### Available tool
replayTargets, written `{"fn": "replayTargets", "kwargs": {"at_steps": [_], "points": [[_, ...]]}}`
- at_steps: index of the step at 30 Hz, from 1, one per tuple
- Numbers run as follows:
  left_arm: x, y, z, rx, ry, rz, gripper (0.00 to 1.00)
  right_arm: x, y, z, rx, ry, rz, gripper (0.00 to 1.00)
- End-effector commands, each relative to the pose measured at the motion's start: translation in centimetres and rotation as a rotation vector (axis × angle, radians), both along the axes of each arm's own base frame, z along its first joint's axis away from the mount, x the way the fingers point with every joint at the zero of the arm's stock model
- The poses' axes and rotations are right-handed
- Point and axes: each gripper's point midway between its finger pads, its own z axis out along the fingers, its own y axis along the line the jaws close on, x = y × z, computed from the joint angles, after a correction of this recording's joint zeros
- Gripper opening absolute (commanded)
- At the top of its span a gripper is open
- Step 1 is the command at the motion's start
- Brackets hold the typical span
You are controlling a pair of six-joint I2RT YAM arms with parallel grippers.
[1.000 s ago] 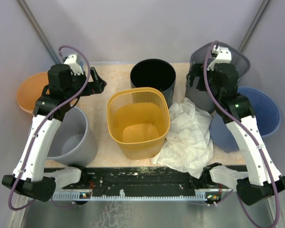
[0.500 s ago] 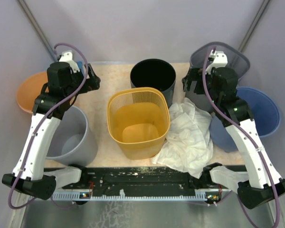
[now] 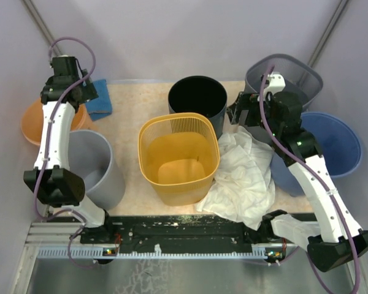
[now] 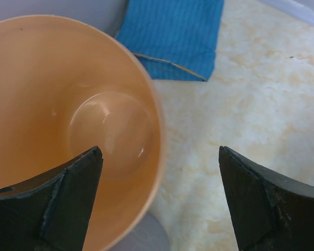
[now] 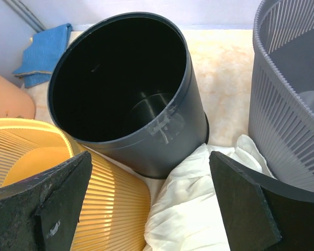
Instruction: Turn the large container upside down
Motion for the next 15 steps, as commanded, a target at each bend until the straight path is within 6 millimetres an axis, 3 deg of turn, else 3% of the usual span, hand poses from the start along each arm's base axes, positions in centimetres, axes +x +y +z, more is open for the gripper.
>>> {"fn": "replayTargets", "kwargs": {"at_steps": [1,9,15], "points": [[0.6,1.6,-0.5,-0.058,0.020,0.010,0.94,-0.5,0.9,2.0,0.051,-0.068,0.047,0.94],[2.6,0.2,-4.6,-0.178,0.072,-0.081,0.69,-0.3,0.7,1.3,0.041,-0.055,0.037,0.94],[3.8,-4.7,-5.1,-0.299,0.054,-0.322,0.56,-0.2,0.5,0.8,0.044,-0.044,0.020,0.94]]}}
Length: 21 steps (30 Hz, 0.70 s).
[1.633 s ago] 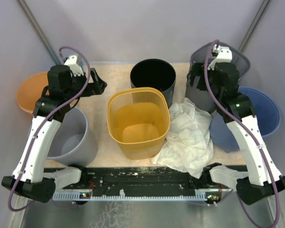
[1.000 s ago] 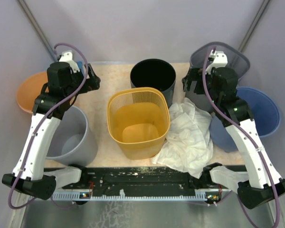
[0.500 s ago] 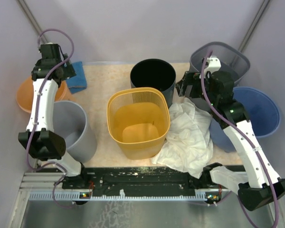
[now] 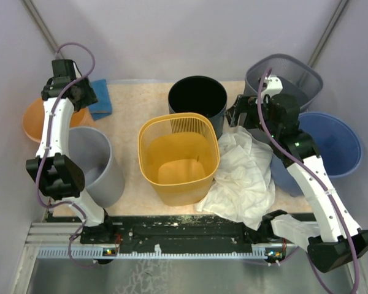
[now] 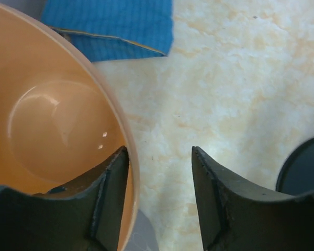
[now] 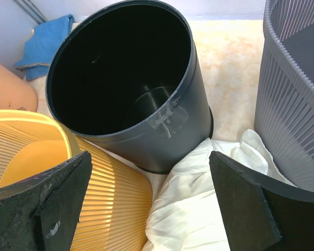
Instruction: Turn the large container upside down
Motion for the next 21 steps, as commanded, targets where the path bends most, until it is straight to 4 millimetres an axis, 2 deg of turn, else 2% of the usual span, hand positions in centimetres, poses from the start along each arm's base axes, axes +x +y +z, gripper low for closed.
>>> {"fn": "replayTargets", "kwargs": {"at_steps": [1,5,9,11,15,17,19,21], "points": [[1.4,-4.9,0.3,-0.118,-0.052,-0.227,0.53,0.1,0.0,1.5,0.037,-0.052,-0.012,0.94],[1.4,-9.9,0.6,-0.155,-0.059,-0.392,0.51,0.3,0.2,1.4,0.044,-0.039,-0.014,0.94],[1.1,-15.5,2.0,-0.179,-0.086,-0.553,0.56,0.4,0.4,1.3,0.054,-0.029,-0.011,0.94],[0.9,-17.7,2.9,-0.227,-0.105,-0.624,0.58,0.3,0.4,1.4,0.057,-0.028,-0.010,0.94],[0.6,-21.1,5.4,-0.321,-0.167,-0.746,0.62,0.1,0.2,1.5,0.059,-0.028,-0.017,0.94],[0.2,-22.5,6.6,-0.322,-0.186,-0.793,0.69,0.0,0.2,1.7,0.062,-0.030,-0.019,0.94],[-0.4,-23.1,8.4,-0.281,-0.200,-0.800,0.76,-0.1,0.2,1.9,0.066,-0.033,-0.016,0.94],[-1.1,-22.7,11.0,-0.234,-0.247,-0.778,0.82,-0.2,0.2,2.0,0.068,-0.034,-0.012,0.94]]}}
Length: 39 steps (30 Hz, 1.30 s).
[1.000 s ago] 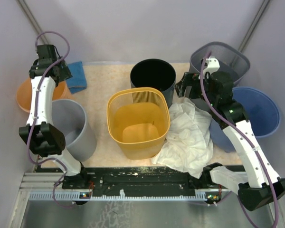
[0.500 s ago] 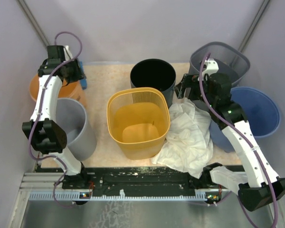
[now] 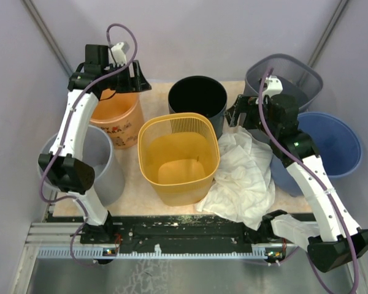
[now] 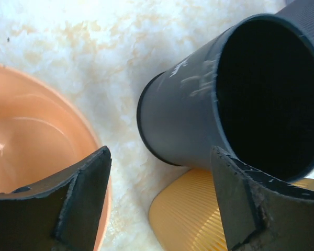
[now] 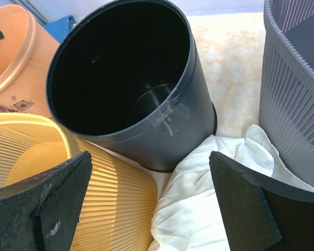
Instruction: Turn the large container upside down
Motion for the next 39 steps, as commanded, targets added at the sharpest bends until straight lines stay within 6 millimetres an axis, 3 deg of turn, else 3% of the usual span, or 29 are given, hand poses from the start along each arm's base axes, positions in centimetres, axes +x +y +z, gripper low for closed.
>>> {"fn": "replayTargets", "kwargs": {"at_steps": [1,3,6,11,15,19,22,26,30,36,39], "points": [[-1.9,-0.7,6.6,0.008,-0.142,-0.015,0.84,-0.2,0.1,2.8,0.038,-0.070,0.005,0.94],[-3.1,0.5,8.6,0.027,-0.185,0.037,0.86,-0.2,0.1,2.8,0.040,-0.072,0.004,0.94],[-4.5,2.5,9.8,0.071,-0.207,0.129,0.88,-0.1,0.3,2.8,0.049,-0.075,0.008,0.94],[-7.9,5.3,8.1,0.141,-0.143,0.243,0.88,0.2,0.9,2.7,0.061,-0.068,0.027,0.94],[-10.9,5.5,7.0,0.121,-0.112,0.244,0.88,0.4,0.9,2.6,0.056,-0.070,0.025,0.94],[-13.3,3.2,6.8,0.053,-0.092,0.134,0.90,0.8,1.4,2.3,0.060,-0.058,0.045,0.94],[-14.9,1.8,4.5,0.047,0.002,0.086,0.91,0.9,1.8,2.2,0.067,-0.049,0.062,0.94],[-16.5,1.4,0.2,0.059,0.124,0.086,0.91,0.7,1.7,1.9,0.067,-0.045,0.057,0.94],[-17.1,4.2,-1.9,0.147,0.157,0.220,0.92,0.7,1.6,1.6,0.063,-0.037,0.053,0.94],[-19.2,6.7,-5.2,0.239,0.273,0.337,0.94,0.8,1.6,1.0,0.058,-0.024,0.052,0.94],[-19.4,8.3,-5.3,0.281,0.270,0.411,0.95,1.0,1.8,0.7,0.058,-0.016,0.057,0.94]]}}
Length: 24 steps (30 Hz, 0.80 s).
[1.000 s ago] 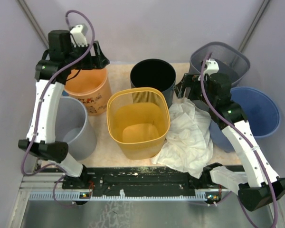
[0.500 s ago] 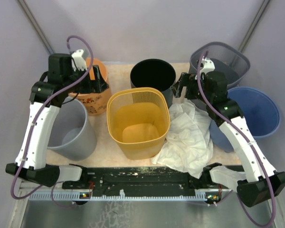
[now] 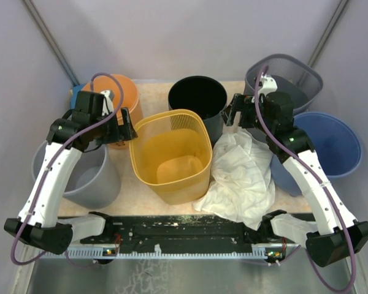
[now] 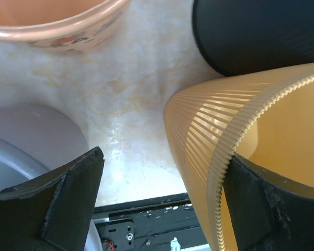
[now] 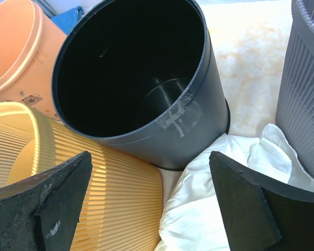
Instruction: Turn the large container upside down
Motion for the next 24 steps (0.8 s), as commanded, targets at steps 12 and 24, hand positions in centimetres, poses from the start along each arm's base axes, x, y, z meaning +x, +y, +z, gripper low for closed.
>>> {"fn": "replayTargets", "kwargs": {"at_steps": [12,24], "points": [[-0.3,-3.1,3.5,-0.159,-0.130,-0.140,0.97,0.5,0.7,1.6,0.037,-0.051,0.020,0.94],[0.4,-0.6,8.7,-0.226,-0.292,0.110,0.99,0.4,0.8,2.2,0.055,-0.063,0.023,0.94]]}}
